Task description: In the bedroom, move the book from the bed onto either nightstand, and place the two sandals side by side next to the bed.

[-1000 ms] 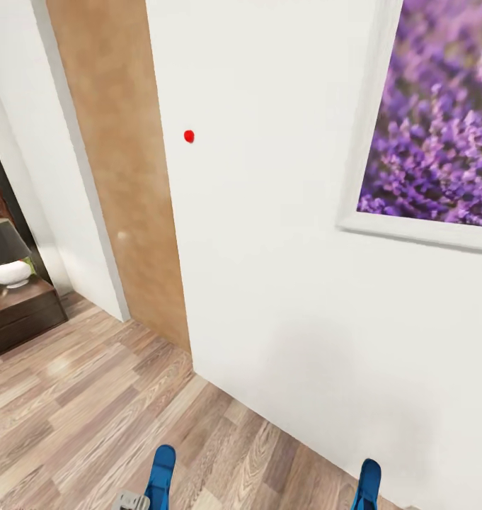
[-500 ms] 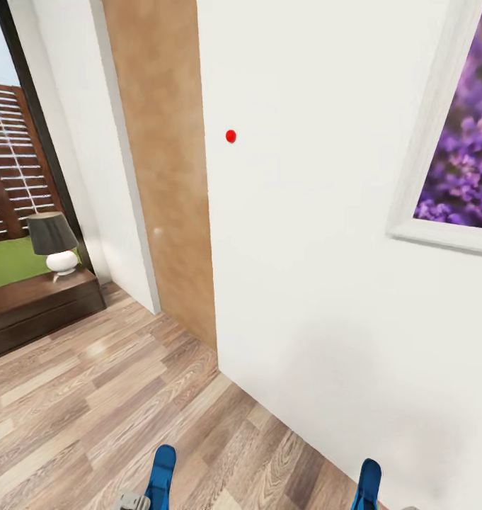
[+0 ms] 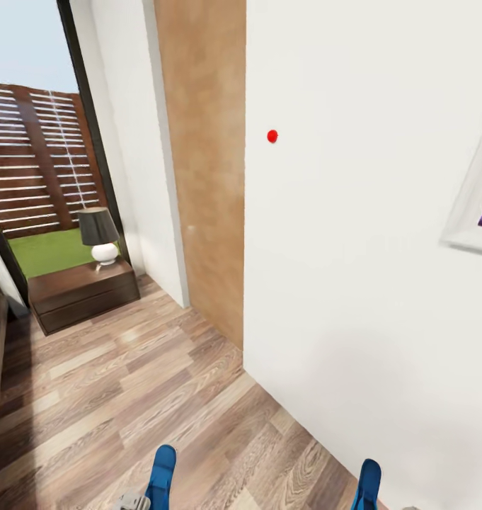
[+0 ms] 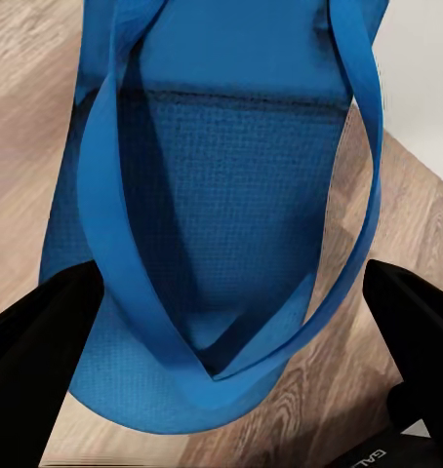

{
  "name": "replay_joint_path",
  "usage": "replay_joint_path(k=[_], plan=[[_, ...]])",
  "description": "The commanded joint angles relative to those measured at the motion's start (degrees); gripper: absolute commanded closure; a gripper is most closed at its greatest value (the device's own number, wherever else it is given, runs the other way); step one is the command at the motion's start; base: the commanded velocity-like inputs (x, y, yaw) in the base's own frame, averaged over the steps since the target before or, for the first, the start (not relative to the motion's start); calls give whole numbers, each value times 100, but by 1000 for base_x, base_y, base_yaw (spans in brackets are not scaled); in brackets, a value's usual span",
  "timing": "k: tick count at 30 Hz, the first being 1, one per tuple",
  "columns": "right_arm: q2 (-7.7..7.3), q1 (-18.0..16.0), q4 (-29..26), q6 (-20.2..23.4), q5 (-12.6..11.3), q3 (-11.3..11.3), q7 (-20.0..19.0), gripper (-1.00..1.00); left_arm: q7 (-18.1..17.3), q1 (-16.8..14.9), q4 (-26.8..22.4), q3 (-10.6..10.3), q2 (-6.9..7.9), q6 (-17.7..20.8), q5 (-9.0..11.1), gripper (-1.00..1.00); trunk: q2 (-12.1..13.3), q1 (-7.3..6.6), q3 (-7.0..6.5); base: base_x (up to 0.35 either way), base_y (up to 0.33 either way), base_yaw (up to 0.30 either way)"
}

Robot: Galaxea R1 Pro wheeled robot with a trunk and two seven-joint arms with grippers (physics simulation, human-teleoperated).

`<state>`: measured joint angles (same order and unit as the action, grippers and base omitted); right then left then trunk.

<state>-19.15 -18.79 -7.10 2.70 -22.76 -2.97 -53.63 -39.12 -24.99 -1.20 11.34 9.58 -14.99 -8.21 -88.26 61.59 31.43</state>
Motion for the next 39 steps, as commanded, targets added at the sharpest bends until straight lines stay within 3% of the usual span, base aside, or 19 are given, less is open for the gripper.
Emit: replay_joint_path(k=[1, 39], plan=[[-1, -1, -2, 29, 0, -37, -25, 100, -8, -6, 5, 52, 0, -30, -58, 100, -3, 0, 6, 0, 0, 290], [-1, -1, -2, 29, 0, -37, -25, 100, -8, -3, 5, 61, 5, -30, -58, 100, -3, 0, 6, 0, 0, 289]])
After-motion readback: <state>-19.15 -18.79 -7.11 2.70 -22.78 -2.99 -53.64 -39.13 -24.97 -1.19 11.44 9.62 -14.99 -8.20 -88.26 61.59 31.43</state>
